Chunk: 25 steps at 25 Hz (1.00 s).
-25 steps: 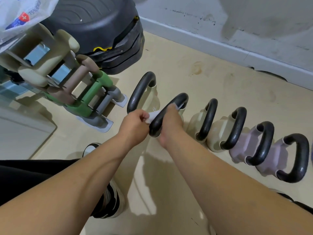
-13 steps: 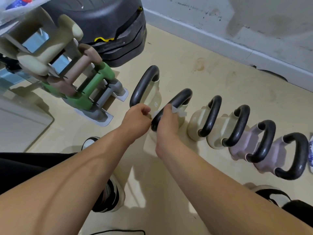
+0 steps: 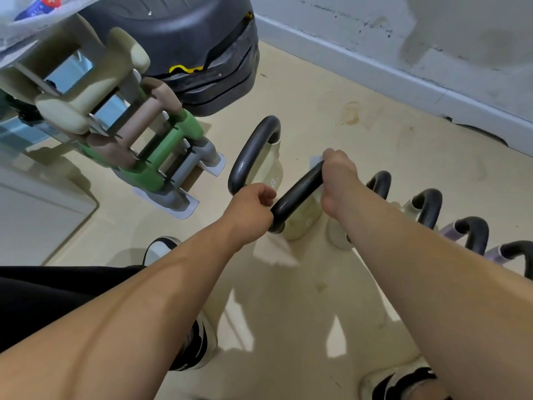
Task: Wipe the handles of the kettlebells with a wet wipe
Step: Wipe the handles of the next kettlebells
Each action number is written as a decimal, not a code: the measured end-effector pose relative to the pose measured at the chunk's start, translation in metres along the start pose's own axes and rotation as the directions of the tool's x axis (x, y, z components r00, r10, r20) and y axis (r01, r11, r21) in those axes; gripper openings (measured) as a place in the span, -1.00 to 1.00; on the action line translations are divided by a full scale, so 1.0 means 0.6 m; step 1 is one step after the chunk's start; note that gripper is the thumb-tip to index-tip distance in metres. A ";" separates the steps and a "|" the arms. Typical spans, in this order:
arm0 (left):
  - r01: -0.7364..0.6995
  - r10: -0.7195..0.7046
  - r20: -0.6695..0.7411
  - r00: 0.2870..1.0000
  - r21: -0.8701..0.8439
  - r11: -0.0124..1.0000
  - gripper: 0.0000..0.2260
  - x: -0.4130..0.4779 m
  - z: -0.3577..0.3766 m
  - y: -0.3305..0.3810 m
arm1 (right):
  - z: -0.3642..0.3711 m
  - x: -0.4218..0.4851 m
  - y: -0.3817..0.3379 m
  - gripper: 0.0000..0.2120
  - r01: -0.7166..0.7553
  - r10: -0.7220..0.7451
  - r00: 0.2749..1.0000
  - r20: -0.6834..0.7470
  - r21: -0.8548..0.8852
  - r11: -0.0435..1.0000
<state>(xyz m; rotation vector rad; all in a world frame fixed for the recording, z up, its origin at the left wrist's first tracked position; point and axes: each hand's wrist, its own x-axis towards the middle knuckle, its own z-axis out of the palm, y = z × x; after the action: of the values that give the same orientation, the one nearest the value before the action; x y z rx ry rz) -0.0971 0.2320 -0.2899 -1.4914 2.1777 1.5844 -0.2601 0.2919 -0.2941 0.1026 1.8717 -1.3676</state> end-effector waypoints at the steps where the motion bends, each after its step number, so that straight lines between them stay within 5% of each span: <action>1: -0.002 0.002 0.008 1.000 0.000 1.000 -0.61 0.000 0.001 0.000 | 0.009 -0.007 -0.003 -0.49 -0.005 0.004 1.000 -0.028 -0.035 0.999; 4: -0.021 0.020 0.019 1.000 0.005 1.000 -0.62 -0.003 0.003 0.003 | 0.054 -0.058 0.010 -0.41 0.166 -0.192 0.977 -0.091 -0.240 0.957; 8: -0.081 0.080 -0.037 0.996 -0.036 0.996 -0.87 -0.018 -0.002 0.003 | 0.073 -0.124 0.069 -0.50 0.331 -0.357 0.932 0.069 -0.566 0.755; 11: -0.123 0.121 -0.075 0.990 -0.022 0.992 -0.92 -0.022 -0.011 -0.005 | 0.054 -0.157 0.125 -0.47 0.607 -0.561 0.777 0.286 -0.574 0.549; 16: -0.070 0.071 -0.064 0.995 0.015 0.997 -0.76 -0.014 -0.014 -0.024 | 0.027 -0.146 0.126 -0.45 0.712 -0.625 0.663 0.412 -0.604 0.357; 18: -0.016 0.016 -0.038 0.999 0.006 1.000 -0.67 -0.012 -0.012 -0.026 | 0.012 -0.092 0.080 -0.49 0.658 -0.625 0.708 0.329 -0.627 0.416; 21: -0.019 0.019 -0.019 1.000 0.026 0.999 -0.62 -0.011 -0.011 -0.016 | -0.022 -0.031 0.022 -0.50 0.468 -0.388 0.882 0.266 -0.579 0.667; 25: -0.067 0.062 -0.078 0.995 -0.064 0.996 -0.68 -0.007 -0.009 -0.001 | -0.014 -0.065 0.036 -0.58 0.522 -0.441 0.852 0.281 -0.513 0.682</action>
<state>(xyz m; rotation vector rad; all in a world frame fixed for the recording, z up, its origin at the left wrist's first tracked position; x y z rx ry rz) -0.0918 0.2308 -0.2858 -1.5386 2.2567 1.6630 -0.2279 0.3222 -0.2849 -0.8390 2.1990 -1.0175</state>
